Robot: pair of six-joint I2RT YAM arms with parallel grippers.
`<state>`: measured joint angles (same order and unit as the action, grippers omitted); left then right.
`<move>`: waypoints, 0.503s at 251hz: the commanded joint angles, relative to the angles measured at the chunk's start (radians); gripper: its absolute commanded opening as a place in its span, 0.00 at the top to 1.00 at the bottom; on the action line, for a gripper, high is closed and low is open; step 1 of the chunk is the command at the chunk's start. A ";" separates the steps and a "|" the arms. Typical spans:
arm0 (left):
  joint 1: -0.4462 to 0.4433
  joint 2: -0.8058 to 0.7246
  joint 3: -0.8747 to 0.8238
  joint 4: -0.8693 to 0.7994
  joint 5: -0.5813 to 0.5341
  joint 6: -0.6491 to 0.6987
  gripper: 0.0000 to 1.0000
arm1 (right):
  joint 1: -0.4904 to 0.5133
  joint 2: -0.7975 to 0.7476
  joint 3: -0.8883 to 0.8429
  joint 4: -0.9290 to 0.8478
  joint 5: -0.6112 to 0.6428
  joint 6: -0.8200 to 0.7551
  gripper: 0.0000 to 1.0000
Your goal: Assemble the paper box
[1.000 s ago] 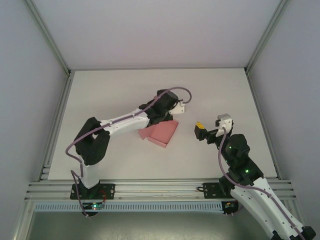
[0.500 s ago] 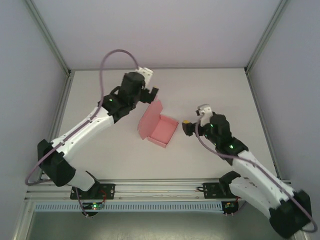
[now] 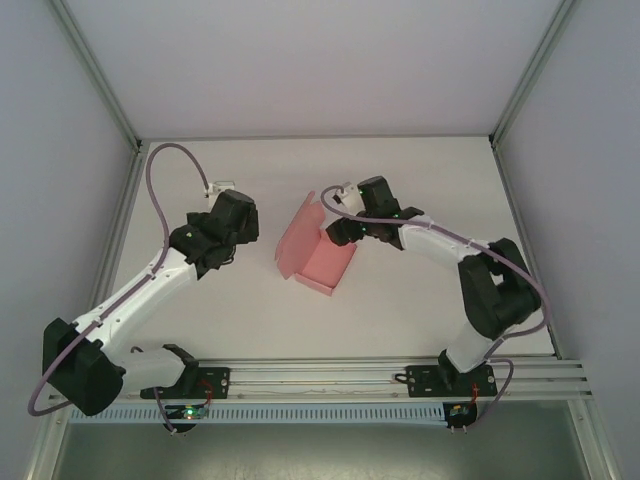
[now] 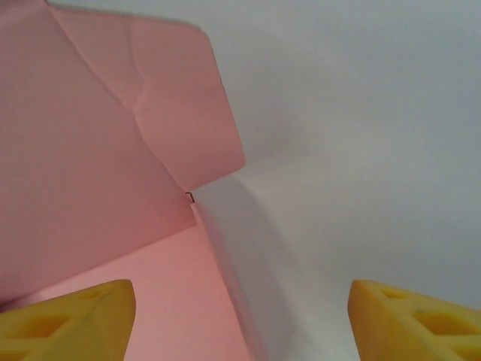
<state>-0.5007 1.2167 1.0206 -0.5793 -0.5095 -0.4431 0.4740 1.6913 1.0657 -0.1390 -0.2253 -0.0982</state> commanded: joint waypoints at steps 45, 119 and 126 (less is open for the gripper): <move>0.019 0.027 -0.009 -0.013 -0.035 -0.057 0.00 | 0.016 0.089 0.044 -0.059 0.041 0.011 0.46; 0.026 0.029 -0.024 0.001 -0.049 -0.063 0.00 | 0.047 0.142 0.053 -0.060 0.106 0.049 0.59; 0.026 0.030 -0.022 -0.002 -0.053 -0.068 0.00 | 0.047 0.142 0.051 -0.058 0.123 0.060 0.63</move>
<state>-0.4950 1.2446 1.0080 -0.5781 -0.5148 -0.4774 0.5079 1.8183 1.0912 -0.1848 -0.1749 -0.0818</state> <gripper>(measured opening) 0.999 0.427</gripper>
